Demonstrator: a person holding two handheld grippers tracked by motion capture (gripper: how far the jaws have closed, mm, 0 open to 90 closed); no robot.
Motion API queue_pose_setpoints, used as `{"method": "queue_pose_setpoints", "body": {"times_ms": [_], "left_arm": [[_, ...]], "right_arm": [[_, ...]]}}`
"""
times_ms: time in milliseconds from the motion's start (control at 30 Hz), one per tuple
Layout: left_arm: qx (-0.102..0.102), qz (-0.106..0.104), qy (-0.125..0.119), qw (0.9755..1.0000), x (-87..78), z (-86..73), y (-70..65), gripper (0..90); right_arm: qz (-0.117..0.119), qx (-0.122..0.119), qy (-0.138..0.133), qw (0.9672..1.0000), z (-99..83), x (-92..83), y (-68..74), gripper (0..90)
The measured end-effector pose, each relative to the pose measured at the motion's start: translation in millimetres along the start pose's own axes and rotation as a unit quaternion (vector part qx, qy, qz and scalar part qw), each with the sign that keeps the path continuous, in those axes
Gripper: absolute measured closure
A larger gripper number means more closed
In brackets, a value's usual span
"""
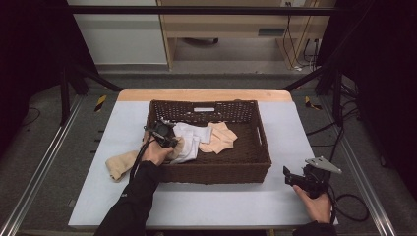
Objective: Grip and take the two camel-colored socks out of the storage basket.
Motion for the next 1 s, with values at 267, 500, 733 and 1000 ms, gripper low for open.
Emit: {"method": "queue_pose_setpoints", "body": {"times_ms": [267, 500, 733, 1000], "left_arm": [[-0.010, -0.009, -0.091, 0.9958, -20.2, 10.9, -2.0, 87.4], [-0.020, -0.035, -0.186, 0.9817, -43.2, 22.7, -2.8, 87.5], [-0.028, -0.044, -0.245, 0.9680, -69.2, 31.6, -0.6, 87.5], [-0.031, -0.069, -0.319, 0.9447, -120.0, 45.3, -1.6, 87.6]], "right_arm": [[0.000, 0.004, -0.002, 1.0000, 0.3, -0.8, 0.2, 6.0], [-0.003, 0.002, -0.002, 1.0000, 0.3, -0.2, -0.9, 6.0], [-0.004, 0.002, -0.001, 1.0000, 0.3, 0.1, -1.1, 6.0], [-0.004, 0.002, -0.001, 1.0000, 0.3, -0.1, -1.4, 5.9]]}}
Point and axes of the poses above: each handheld gripper's, and its own axes: x roughly forward along the jaws, z roughly out of its top, y roughly to its left, the point moved 5 cm from there along x, roughly forward along the jaws, and after that the axes turned 1 degree about y, right-handed, at the moved point
